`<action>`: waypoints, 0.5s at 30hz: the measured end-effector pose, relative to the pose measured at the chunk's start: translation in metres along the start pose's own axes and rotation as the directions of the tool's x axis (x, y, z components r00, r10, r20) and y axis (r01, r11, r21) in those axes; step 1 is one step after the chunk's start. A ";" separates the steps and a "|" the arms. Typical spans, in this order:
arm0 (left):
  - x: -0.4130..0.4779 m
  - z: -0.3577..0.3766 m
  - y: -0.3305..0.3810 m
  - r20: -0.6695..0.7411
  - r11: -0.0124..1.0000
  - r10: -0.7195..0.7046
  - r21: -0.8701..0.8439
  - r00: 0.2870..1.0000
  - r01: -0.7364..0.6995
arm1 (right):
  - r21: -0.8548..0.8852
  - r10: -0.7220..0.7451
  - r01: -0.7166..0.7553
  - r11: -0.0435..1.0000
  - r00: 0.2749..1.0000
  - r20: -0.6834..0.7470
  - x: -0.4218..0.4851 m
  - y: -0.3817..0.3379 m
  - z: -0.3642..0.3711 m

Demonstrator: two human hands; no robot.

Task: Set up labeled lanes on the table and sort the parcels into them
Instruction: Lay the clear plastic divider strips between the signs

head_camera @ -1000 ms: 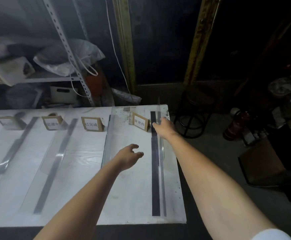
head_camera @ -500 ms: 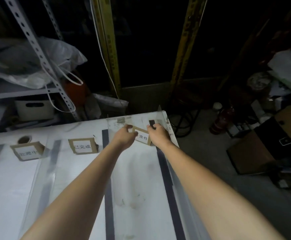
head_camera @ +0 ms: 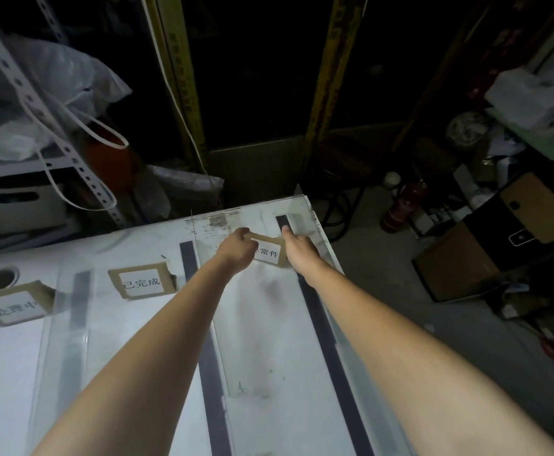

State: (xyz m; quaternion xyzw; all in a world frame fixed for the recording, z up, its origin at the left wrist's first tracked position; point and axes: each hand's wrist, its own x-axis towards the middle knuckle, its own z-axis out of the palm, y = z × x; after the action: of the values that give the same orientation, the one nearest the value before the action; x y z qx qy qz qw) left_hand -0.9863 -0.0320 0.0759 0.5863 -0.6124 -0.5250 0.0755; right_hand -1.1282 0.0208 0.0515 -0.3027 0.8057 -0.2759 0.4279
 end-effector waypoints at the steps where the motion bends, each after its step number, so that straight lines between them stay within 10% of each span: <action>1: 0.002 -0.002 -0.002 0.000 1.000 0.007 0.003 1.000 -0.007 | 0.002 -0.004 0.004 1.000 1.000 -0.002 0.001 -0.002 0.002; 15: 0.013 -0.002 -0.008 -0.022 0.985 0.045 0.167 0.999 -0.041 | -0.007 -0.039 0.039 0.999 0.999 0.031 0.011 -0.008 0.010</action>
State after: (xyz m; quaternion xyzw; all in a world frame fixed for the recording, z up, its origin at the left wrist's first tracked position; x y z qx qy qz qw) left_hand -0.9837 -0.0414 0.0638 0.5837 -0.6655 -0.4629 0.0454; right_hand -1.1225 0.0052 0.0464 -0.3243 0.7940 -0.2762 0.4337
